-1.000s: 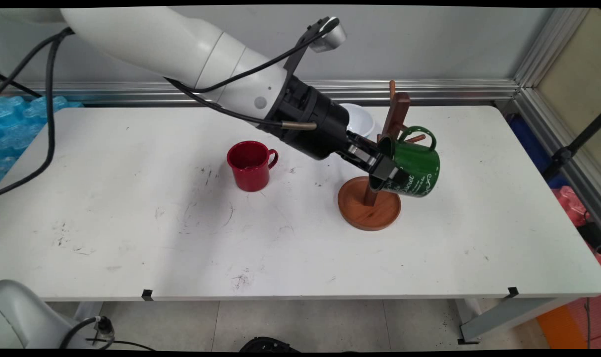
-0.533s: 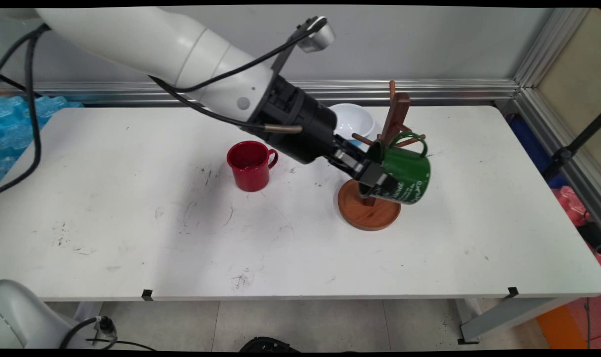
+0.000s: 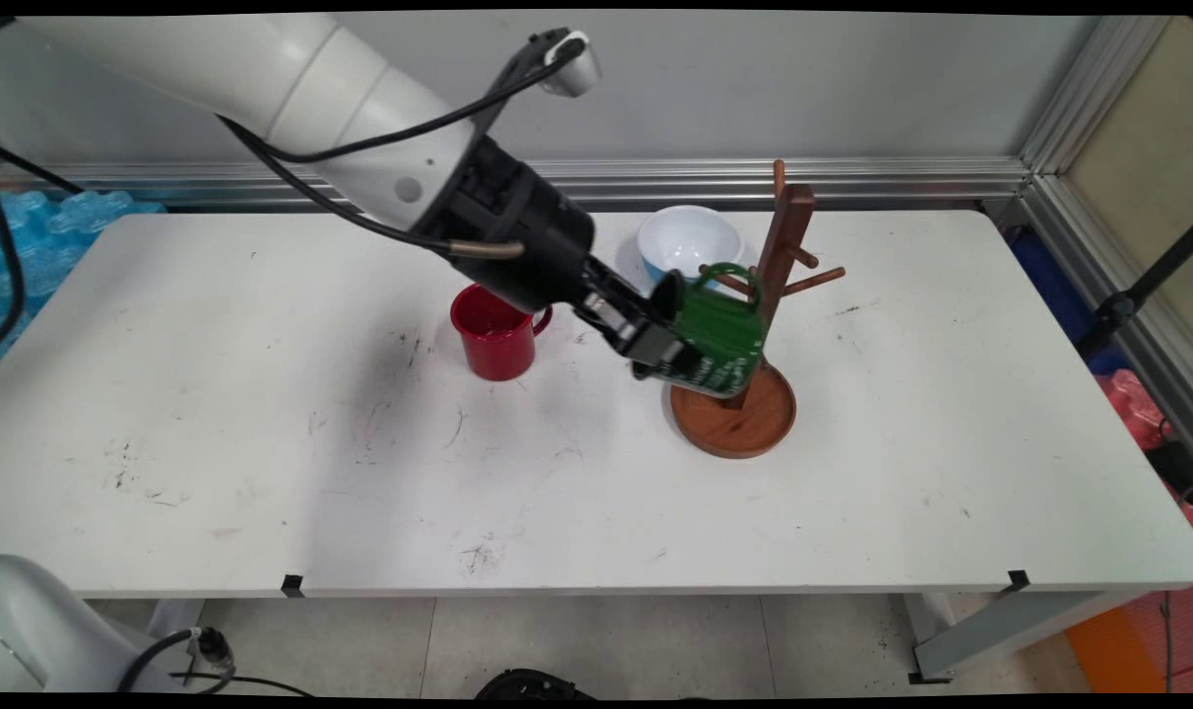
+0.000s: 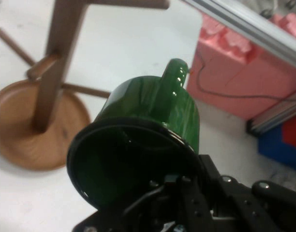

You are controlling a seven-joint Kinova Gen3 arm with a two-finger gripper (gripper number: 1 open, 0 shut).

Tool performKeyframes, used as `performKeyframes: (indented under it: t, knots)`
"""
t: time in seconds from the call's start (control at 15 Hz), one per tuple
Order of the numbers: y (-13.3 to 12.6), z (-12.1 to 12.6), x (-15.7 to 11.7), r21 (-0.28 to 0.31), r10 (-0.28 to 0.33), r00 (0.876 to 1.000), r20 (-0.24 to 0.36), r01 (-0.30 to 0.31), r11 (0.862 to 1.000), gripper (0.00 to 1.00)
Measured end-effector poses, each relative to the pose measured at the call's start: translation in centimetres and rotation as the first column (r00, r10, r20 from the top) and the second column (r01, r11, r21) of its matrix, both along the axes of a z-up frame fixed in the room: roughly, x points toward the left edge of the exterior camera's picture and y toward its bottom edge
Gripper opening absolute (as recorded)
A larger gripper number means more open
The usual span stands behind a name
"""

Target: Place the picked object on the table

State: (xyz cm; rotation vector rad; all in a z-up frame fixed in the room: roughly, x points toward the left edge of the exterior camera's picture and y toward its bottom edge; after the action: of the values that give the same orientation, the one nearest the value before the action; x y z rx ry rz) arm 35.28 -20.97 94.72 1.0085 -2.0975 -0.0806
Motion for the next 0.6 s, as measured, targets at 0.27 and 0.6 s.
performKeyframes:
  t: [0.27,0.6]
  knots:
    - [0.4,0.7,1.3,-0.014,-0.015,0.994,0.108,0.016,1.000,0.00]
    - [1.0,1.3,2.2,-0.014,-0.040,0.966,0.255,0.046,0.999,0.00]
